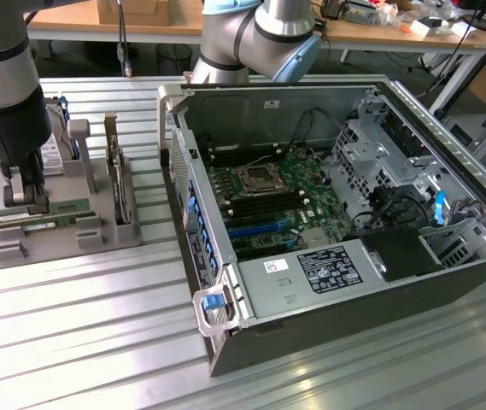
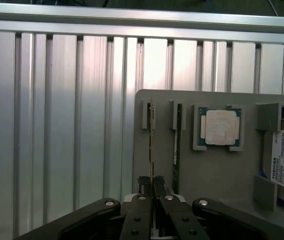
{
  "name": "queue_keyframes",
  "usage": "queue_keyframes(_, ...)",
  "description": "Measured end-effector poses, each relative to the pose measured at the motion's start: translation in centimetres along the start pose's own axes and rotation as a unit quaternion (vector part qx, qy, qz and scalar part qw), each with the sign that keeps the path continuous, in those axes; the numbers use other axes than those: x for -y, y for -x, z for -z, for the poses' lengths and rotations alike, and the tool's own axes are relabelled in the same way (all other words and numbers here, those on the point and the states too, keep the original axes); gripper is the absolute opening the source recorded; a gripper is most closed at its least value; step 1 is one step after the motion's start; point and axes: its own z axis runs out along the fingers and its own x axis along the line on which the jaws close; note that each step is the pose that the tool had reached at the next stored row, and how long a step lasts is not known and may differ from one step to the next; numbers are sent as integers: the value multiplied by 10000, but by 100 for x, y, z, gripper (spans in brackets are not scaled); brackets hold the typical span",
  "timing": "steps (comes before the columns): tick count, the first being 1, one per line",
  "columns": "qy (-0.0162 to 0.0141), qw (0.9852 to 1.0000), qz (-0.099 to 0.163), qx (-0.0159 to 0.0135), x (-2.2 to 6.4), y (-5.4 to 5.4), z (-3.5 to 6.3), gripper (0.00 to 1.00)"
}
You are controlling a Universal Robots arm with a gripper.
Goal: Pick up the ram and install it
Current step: 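Pick up the ram and move it above insertion slot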
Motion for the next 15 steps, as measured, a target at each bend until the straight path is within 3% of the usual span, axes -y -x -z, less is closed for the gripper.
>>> queue_keyframes(15, 1, 10000, 0, 0, -7, 4, 147, 13)
